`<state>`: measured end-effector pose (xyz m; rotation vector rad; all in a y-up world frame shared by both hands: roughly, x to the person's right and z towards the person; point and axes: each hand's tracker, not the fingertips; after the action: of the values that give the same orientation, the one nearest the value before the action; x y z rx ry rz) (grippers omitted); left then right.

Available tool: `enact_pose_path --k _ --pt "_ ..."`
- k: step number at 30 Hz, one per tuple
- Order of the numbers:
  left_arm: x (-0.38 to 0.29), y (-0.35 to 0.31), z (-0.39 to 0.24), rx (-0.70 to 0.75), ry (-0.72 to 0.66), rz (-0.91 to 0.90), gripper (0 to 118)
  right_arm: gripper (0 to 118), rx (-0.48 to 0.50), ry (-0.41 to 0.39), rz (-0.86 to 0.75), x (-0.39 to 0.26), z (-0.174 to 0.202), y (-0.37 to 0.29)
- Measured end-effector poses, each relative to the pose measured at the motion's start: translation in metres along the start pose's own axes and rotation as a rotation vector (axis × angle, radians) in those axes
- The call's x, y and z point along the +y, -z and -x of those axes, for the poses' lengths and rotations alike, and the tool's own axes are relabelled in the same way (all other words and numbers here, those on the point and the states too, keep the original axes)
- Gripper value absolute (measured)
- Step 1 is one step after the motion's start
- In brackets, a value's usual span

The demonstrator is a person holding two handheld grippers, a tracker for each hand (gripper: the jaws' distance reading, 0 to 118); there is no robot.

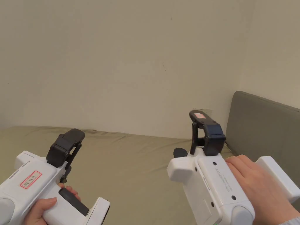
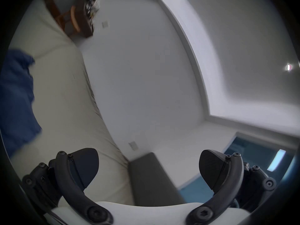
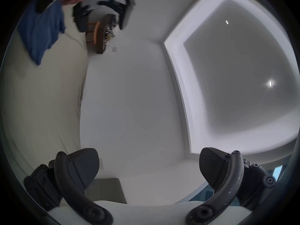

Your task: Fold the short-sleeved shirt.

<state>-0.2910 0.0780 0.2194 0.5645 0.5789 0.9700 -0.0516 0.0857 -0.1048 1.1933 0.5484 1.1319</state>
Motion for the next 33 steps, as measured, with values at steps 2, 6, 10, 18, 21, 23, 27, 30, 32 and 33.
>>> enact_pose_path --k 2,6,10,18,21,23,27,30,32,33 --pt "-0.005 -0.007 -0.026 0.044 0.182 -0.018 118 118 -0.011 0.14 0.021 0.0 0.007 -0.003" --pt "-0.018 -0.008 -0.082 0.089 0.703 -0.051 118 118 -0.008 0.577 0.19 0.009 0.0 -0.007" --pt "-0.052 -0.007 -0.124 0.162 1.122 -0.086 118 118 0.033 1.126 0.371 0.015 -0.017 -0.01" --pt "-0.088 0.001 -0.105 0.118 1.136 0.025 118 118 0.063 1.367 0.486 0.006 -0.007 -0.034" --pt "-0.088 0.007 -0.098 0.144 1.069 0.051 118 118 0.096 1.39 0.483 0.012 -0.011 -0.038" --pt "-0.086 0.009 -0.097 0.152 1.04 0.05 118 118 0.097 1.393 0.486 0.011 -0.011 -0.037" --pt "-0.082 0.008 -0.097 0.149 1.03 0.054 118 118 0.099 1.4 0.493 0.01 -0.008 -0.037" --pt "-0.082 0.007 -0.096 0.158 1.053 0.051 118 118 0.103 1.41 0.493 0.013 -0.007 -0.037" --pt "-0.082 0.006 -0.094 0.16 1.056 0.053 118 118 0.104 1.413 0.491 0.013 -0.005 -0.038" --pt "-0.083 0.006 -0.094 0.16 1.053 0.057 118 118 0.106 1.412 0.492 0.014 -0.005 -0.038"
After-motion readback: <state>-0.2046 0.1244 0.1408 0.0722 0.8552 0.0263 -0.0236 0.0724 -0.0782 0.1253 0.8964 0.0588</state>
